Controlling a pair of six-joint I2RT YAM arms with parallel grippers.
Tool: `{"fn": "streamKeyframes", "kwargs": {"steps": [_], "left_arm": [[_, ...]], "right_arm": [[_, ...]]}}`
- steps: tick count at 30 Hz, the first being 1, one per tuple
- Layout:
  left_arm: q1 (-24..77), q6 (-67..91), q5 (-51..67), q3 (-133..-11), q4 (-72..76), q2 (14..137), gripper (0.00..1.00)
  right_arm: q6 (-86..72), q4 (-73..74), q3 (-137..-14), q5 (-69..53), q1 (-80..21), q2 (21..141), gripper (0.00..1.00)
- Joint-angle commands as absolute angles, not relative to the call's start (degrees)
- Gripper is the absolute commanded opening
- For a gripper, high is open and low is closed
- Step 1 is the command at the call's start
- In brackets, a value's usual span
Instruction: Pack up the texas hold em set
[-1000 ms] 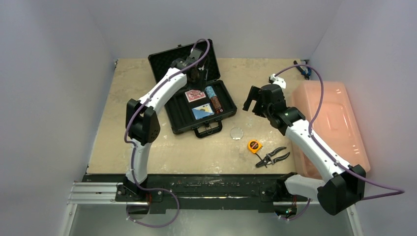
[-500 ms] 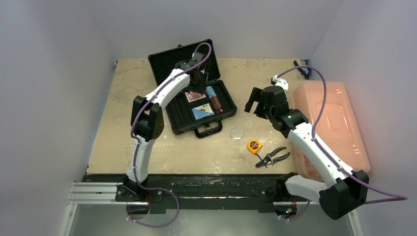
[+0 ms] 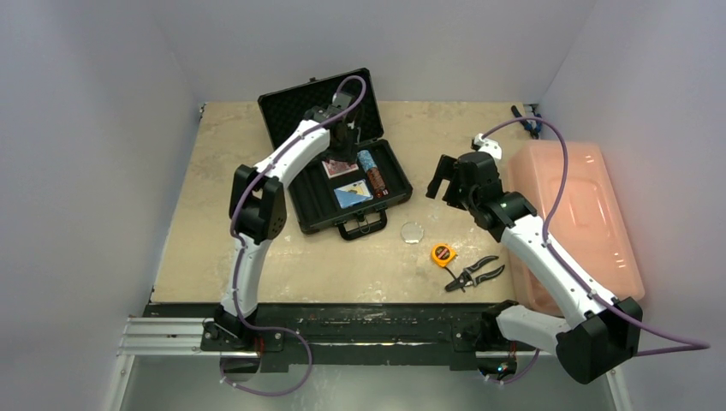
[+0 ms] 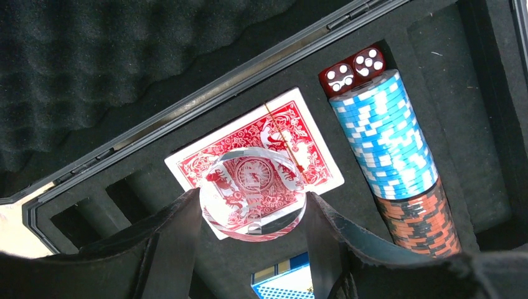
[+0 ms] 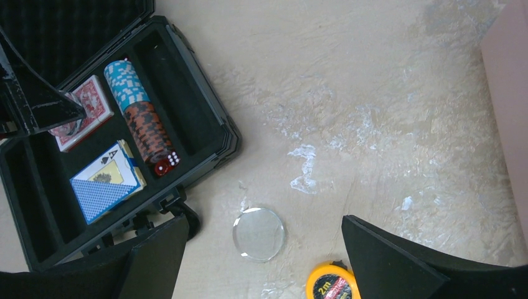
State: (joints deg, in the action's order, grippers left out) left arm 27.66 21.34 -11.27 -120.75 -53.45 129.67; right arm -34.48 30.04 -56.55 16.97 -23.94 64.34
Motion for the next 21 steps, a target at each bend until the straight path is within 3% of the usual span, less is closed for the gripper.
{"fn": "streamKeyframes", "kwargs": {"steps": [1,21], "left_arm": [[26.81,20.65,-10.86,-123.67,-51.45,130.78,0.00],[26.46,20.43,-9.76,-125.22,-50.67,133.46,0.00]], "right_arm": [[-34.01,30.31,-56.53,17.71,-23.69,63.72,0.99],[-33.84,29.97,-56.16,17.45,-23.72,63.90,0.99]]}}
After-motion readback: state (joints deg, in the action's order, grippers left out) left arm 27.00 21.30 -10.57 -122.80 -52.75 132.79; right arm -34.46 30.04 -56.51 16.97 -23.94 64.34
